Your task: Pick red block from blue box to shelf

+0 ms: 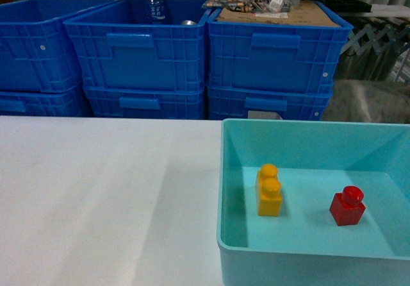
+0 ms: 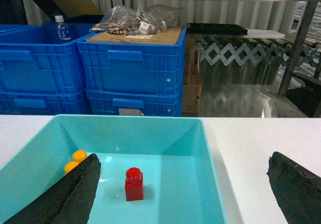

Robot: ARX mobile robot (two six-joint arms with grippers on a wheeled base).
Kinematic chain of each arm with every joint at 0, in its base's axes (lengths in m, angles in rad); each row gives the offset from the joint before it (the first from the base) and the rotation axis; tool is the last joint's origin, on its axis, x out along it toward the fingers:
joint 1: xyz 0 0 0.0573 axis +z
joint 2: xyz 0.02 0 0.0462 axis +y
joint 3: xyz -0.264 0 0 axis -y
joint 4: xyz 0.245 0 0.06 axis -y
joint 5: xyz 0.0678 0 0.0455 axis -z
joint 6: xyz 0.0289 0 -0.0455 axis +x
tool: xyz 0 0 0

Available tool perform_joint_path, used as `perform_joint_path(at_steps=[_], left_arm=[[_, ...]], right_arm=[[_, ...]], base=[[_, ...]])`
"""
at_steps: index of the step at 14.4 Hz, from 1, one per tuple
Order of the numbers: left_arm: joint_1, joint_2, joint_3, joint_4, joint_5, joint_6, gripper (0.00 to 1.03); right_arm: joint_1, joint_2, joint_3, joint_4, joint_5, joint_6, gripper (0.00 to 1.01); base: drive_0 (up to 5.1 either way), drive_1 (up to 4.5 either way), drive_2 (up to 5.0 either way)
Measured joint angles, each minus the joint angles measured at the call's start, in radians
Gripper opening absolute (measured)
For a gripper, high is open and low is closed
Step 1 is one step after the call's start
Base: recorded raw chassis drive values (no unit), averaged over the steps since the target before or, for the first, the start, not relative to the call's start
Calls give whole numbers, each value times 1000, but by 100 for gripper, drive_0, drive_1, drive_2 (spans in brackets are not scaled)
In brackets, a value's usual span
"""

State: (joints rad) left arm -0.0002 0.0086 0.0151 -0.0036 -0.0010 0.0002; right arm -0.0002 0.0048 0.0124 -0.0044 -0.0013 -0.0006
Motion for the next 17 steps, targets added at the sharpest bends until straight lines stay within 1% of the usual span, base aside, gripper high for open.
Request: perform_joint_path(at_steps=[17], left_arm=[[0, 0, 0, 0, 0, 0, 98]], right_arm=[[0, 0, 0, 0, 0, 0, 98]], base=[[0, 0, 0]])
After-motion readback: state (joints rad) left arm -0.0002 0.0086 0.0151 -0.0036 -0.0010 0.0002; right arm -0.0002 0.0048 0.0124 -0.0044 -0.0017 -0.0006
